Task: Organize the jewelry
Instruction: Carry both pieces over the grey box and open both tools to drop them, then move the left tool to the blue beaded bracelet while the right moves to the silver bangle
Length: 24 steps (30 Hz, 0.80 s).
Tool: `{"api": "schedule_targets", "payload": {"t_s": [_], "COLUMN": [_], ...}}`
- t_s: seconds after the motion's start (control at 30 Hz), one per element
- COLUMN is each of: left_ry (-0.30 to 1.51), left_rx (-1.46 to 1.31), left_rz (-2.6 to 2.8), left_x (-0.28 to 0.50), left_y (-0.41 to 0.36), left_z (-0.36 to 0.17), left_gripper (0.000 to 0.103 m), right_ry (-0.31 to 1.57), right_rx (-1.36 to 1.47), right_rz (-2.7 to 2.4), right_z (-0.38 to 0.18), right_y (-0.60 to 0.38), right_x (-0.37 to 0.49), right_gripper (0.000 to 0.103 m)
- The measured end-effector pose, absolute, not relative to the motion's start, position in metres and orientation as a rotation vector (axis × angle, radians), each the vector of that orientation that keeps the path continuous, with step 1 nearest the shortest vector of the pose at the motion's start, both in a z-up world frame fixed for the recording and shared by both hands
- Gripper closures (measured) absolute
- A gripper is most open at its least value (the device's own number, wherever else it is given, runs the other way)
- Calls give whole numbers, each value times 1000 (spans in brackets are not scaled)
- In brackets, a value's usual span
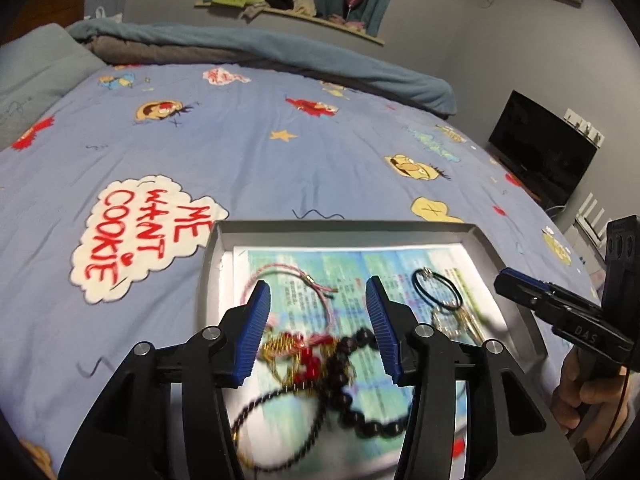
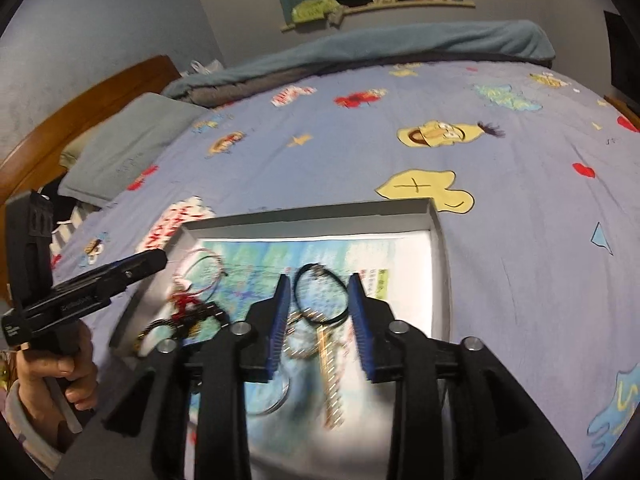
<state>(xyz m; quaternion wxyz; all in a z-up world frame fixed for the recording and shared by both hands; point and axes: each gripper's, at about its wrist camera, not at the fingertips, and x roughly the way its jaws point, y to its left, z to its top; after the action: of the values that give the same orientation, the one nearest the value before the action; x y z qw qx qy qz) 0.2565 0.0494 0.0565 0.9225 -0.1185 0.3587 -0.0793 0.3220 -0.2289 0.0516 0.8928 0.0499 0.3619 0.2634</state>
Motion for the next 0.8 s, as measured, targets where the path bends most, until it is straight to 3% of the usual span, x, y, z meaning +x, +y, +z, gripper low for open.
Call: {"api": "schedule_targets", "payload": {"t_s": [0.17,0.2,0.23,0.27,0.8], "left_ry": [730,735,735,723,646], "left_rx": [-196,-192,-200,-210,-188], "left_rz": [-179,-177,-184,-187,-228], "left_x": [242,241,241,238,135], "left_y": [48,49,51,54,67], "left_z": [59,60,61,62,56], "left_gripper": [50,45,29,27,27], "right_ry": [716,712,705,702,696], "right_rx": [91,82,74,73,6], "right_rz": [589,596,600,613,668], "right_z": [56,57,57,57,32], "right_y": [-223,-221,-218,-216,-198], "right_x": [288,282,274,268,190], "right_gripper": [62,62,62,62,54]}}
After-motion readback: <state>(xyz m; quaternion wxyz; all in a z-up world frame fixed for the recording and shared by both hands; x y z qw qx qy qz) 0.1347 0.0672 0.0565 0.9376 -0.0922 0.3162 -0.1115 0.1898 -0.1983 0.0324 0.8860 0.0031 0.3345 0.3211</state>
